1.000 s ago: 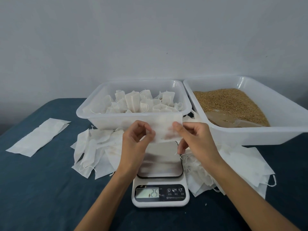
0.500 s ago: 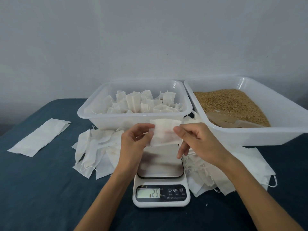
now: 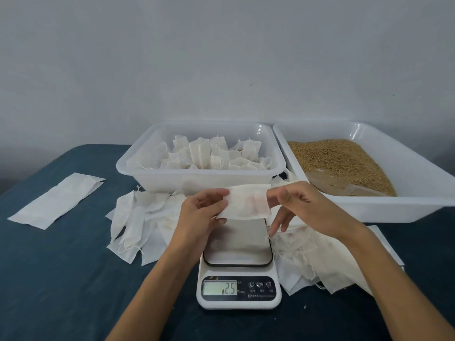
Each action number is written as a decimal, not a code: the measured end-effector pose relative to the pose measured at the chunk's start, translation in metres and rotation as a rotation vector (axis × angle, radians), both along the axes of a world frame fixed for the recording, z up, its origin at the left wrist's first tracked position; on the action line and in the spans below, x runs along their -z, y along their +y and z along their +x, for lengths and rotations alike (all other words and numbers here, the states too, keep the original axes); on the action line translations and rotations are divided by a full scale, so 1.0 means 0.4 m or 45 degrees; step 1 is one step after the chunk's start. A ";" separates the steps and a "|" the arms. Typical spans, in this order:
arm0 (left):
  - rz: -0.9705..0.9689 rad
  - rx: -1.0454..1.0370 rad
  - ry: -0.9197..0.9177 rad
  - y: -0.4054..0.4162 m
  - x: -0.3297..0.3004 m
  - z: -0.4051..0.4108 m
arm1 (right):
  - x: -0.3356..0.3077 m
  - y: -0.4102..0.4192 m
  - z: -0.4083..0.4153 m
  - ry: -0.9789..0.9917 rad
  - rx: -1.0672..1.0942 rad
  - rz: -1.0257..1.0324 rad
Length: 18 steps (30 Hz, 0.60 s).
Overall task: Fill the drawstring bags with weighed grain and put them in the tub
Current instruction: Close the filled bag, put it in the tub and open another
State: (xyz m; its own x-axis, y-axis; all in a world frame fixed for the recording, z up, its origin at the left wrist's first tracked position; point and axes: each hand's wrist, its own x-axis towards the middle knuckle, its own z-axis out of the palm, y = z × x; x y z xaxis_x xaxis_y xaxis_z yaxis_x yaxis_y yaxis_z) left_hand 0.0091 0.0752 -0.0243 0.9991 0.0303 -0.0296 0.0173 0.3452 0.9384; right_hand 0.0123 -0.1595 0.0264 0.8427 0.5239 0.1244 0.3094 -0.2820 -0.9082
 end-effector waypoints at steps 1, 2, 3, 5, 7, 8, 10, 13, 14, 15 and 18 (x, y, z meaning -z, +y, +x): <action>-0.044 0.019 0.048 0.001 -0.001 0.001 | -0.005 -0.001 0.000 0.010 0.007 -0.019; -0.083 0.038 0.095 0.001 -0.001 0.003 | -0.010 -0.001 0.001 0.013 0.013 -0.044; -0.120 0.059 0.140 0.000 -0.002 0.006 | -0.017 0.001 0.001 0.000 0.017 -0.076; -0.210 0.112 0.231 -0.001 -0.005 0.010 | -0.031 0.010 0.003 -0.077 0.019 -0.173; -0.326 0.192 0.313 -0.002 -0.008 0.010 | -0.037 0.020 0.000 -0.136 0.019 -0.219; -0.368 0.222 0.340 -0.001 -0.009 0.010 | -0.039 0.026 -0.002 -0.153 0.024 -0.210; -0.410 0.240 0.360 -0.001 -0.010 0.009 | -0.041 0.034 -0.004 -0.198 0.048 -0.169; -0.389 0.201 0.334 0.000 -0.013 0.009 | -0.052 0.040 -0.002 -0.262 0.106 -0.095; -0.368 0.188 0.313 0.001 -0.014 0.009 | -0.058 0.040 -0.001 -0.276 0.117 -0.070; -0.353 0.182 0.296 0.001 -0.015 0.008 | -0.065 0.040 -0.001 -0.289 0.120 -0.052; -0.326 0.187 0.256 0.000 -0.018 0.002 | -0.083 0.044 -0.004 -0.318 0.124 -0.024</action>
